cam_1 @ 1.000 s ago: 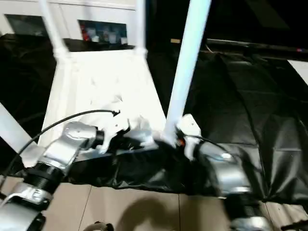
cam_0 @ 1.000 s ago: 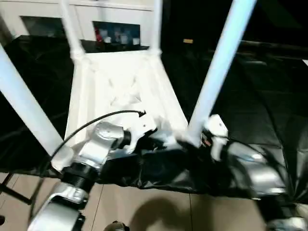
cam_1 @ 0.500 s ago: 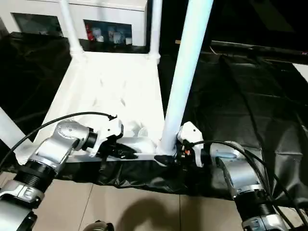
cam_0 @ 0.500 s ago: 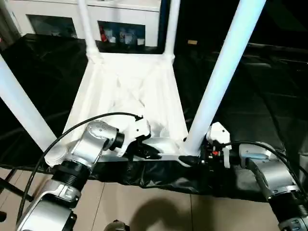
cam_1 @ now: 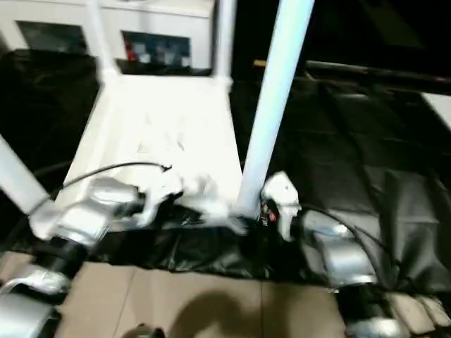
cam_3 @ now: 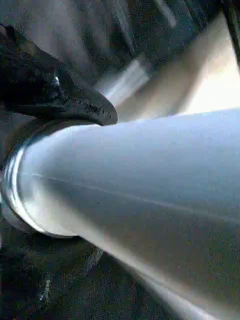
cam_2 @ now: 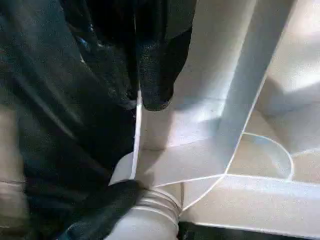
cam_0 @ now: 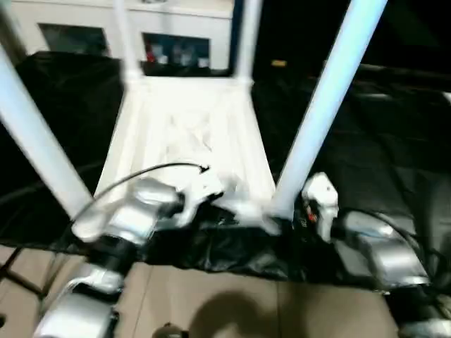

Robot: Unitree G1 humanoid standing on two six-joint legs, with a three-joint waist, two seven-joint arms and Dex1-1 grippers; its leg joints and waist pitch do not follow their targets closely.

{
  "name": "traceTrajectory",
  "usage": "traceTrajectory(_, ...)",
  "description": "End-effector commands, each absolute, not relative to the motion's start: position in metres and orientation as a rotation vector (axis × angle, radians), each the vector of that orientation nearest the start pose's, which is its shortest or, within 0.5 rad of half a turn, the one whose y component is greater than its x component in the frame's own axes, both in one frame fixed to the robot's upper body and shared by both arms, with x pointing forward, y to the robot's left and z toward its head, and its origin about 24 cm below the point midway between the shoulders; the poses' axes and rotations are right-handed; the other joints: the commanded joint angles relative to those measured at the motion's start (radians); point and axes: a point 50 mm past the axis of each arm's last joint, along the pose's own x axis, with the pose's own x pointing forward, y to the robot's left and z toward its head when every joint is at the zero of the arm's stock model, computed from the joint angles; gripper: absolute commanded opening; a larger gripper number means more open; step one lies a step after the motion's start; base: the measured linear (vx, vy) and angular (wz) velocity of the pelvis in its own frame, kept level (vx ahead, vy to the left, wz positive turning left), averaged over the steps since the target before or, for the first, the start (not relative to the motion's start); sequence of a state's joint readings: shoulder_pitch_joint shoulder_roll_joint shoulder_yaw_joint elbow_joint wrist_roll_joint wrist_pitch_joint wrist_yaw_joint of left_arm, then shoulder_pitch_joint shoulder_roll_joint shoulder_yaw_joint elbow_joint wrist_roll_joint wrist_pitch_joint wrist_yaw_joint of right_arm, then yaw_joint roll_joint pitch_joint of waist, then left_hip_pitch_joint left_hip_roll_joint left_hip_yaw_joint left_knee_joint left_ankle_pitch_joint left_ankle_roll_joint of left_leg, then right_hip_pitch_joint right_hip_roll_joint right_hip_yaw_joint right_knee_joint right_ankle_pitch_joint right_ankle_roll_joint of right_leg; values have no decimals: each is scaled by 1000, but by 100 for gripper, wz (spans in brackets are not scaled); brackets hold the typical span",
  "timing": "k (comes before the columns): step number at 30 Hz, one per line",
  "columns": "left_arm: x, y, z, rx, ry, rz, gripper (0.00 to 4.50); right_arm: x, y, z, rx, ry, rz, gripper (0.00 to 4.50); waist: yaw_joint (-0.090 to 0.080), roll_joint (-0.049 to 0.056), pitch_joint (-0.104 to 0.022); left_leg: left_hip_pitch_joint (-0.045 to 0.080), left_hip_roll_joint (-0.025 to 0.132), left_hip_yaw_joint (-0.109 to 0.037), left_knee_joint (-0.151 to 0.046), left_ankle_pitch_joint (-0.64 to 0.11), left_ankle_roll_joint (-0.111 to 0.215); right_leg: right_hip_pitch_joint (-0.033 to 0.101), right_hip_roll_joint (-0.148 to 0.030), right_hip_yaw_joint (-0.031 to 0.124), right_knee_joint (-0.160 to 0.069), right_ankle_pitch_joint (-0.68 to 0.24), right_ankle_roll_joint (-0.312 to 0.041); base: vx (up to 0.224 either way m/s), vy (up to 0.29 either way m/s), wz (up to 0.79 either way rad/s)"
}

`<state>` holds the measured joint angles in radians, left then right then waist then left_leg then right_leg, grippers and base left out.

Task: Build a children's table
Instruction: Rotate leg to tighten

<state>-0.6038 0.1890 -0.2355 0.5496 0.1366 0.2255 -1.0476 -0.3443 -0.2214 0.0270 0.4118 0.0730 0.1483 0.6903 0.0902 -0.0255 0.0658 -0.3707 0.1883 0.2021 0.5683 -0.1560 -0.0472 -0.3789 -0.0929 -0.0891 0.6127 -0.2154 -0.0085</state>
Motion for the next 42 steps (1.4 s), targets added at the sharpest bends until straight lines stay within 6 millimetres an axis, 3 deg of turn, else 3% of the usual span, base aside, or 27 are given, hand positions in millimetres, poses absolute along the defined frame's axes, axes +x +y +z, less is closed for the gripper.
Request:
traceTrajectory(1,321,49,61,272,327,-1218,0,302,-119,19,-52,307,707,270,-2,-12,-48,10,53,-41,-76,-305,-9,36,-80,51,-97,-385,-162,0,0,0)
traceTrajectory(3,319,42,61,245,325,-1199,0,305,-113,17,-22,310,627,270,-7,-11,-48,15,51,-36,-74,-297,5,27,-78,57,-103,-356,-154,0,0,0)
traceTrajectory(7,309,32,56,283,325,-1246,0,307,-98,20,29,279,582,270,-7,-9,-53,11,52,-33,-72,-261,25,29,-76,60,-98,-294,-156,0,0,0)
traceTrajectory(8,306,30,55,287,328,-1259,0,307,-96,22,39,268,574,325,-8,-10,-54,11,52,-33,-72,-254,27,30,-74,60,-97,-282,-158,0,0,0)
traceTrajectory(9,302,31,52,309,344,-1293,0,307,-95,26,48,247,587,339,-8,-9,-55,11,52,-32,-71,-245,30,30,-73,60,-94,-255,-164,0,0,0)
traceTrajectory(12,299,34,50,327,361,-1308,0,305,-95,30,67,235,612,350,-6,-7,-59,13,52,-27,-66,-203,50,30,-69,62,-85,-161,-186,0,0,0)
traceTrajectory(13,300,37,50,335,371,-1318,0,303,-98,33,31,227,657,376,-3,-3,-60,12,50,-27,-65,-185,57,32,-68,62,-82,-129,-194,0,0,0)
traceTrajectory(16,300,45,52,353,388,-1358,0,298,-106,38,-61,217,751,389,1,-5,-62,10,49,-25,-61,-152,78,38,-66,61,-74,-55,-204,0,0,0)
traceTrajectory(23,299,64,56,395,410,-1467,0,283,-127,40,-181,255,1008,398,2,-8,-57,12,52,-26,-63,-200,76,38,-69,60,-82,-137,-206,0,0,0)
traceTrajectory(31,300,81,62,425,433,-1599,0,272,-138,44,-246,317,1268,398,11,-6,-55,16,56,-26,-64,-234,65,33,-72,61,-85,-184,-214,0,0,0)
traceTrajectory(42,301,87,64,431,458,-1662,0,272,-135,45,-223,328,1357,307,22,-11,-59,14,55,-24,-58,-179,82,36,-72,58,-73,-120,-237,0,0,0)
